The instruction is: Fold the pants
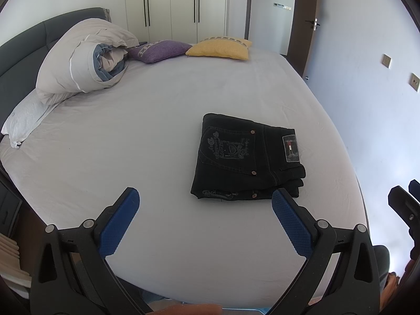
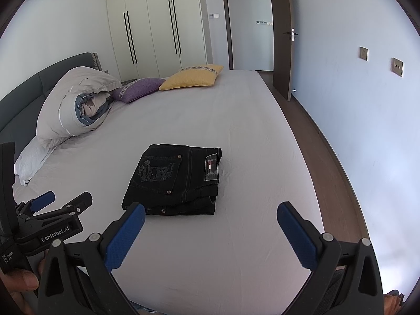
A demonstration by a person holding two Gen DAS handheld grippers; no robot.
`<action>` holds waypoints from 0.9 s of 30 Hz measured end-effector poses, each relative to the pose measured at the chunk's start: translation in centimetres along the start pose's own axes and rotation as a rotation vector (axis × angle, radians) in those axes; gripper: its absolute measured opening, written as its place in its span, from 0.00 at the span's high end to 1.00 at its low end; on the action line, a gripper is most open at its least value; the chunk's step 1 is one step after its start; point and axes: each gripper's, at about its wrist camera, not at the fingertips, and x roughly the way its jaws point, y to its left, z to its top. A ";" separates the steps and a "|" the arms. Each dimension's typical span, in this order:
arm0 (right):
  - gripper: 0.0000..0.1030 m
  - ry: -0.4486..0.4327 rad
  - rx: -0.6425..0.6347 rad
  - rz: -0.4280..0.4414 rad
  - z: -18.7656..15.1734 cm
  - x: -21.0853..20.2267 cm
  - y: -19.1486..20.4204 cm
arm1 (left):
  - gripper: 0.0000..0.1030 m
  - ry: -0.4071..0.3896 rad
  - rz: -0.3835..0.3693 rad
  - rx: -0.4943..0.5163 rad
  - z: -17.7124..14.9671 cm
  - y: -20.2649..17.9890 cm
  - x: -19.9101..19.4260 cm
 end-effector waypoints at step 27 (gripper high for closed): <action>0.00 0.025 0.007 0.004 -1.4 0.2 -0.4 | 0.00 0.014 -0.012 -0.029 -0.4 1.1 0.4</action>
